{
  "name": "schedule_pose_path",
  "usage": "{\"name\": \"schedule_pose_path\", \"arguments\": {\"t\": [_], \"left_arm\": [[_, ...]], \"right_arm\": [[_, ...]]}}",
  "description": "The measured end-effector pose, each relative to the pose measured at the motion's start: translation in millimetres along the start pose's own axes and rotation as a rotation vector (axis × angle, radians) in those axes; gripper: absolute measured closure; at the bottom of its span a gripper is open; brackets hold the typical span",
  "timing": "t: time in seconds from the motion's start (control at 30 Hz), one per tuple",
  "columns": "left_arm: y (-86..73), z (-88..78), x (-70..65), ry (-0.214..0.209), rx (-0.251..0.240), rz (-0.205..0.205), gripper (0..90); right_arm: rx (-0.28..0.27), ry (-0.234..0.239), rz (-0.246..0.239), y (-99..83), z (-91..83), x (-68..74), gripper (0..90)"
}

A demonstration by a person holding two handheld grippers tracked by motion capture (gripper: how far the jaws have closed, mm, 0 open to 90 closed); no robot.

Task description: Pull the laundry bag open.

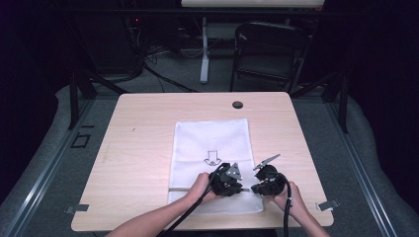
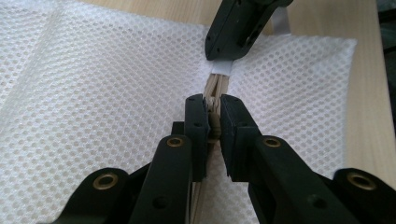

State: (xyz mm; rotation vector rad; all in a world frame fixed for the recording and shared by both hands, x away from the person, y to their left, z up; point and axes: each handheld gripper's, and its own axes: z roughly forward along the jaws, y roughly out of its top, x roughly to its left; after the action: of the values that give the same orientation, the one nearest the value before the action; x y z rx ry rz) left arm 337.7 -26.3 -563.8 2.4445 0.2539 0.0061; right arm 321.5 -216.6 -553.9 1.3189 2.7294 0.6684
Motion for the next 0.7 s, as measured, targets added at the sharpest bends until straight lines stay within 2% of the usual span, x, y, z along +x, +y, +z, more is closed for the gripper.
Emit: {"name": "schedule_pose_path", "arguments": {"t": [0.07, 0.1, 0.4, 0.47, 0.5, 0.6, 0.67, 0.7], "left_arm": [[-0.2, -0.2, -0.2, -0.002, 0.001, -0.003, 82.0], [0.5, -1.0, -0.6, 0.010, 0.015, 0.005, 82.0], [-2.6, -3.7, 0.2, 0.001, 0.002, 0.002, 82.0], [-3.2, -5.3, 0.3, 0.008, 0.019, 0.004, 82.0], [-4.0, -5.6, 1.4, -0.003, 0.008, 0.004, 82.0], [-5.7, -7.5, 1.6, 0.003, 0.012, 0.001, 82.0], [-7.1, -8.9, 2.2, 0.005, 0.008, -0.006, 82.0], [-7.7, -9.8, 2.5, 0.005, 0.012, -0.004, 82.0]], "right_arm": [[-0.014, -0.001, 0.011, -0.5, 0.9, 0.9, 90.0], [-0.013, -0.001, 0.011, -0.5, 0.9, 0.9, 90.0], [-0.013, -0.001, 0.010, -0.6, 0.9, 0.9, 90.0], [-0.013, -0.001, 0.011, -0.6, 0.8, 0.9, 90.0], [-0.014, 0.000, 0.011, -0.6, 0.9, 0.9, 90.0], [0.007, -0.001, -0.011, 0.0, -0.5, -0.7, 90.0], [0.003, -0.001, -0.007, -0.1, -0.2, -0.4, 90.0], [-0.029, 0.003, 0.022, -1.2, 1.9, 1.5, 90.0]]}}
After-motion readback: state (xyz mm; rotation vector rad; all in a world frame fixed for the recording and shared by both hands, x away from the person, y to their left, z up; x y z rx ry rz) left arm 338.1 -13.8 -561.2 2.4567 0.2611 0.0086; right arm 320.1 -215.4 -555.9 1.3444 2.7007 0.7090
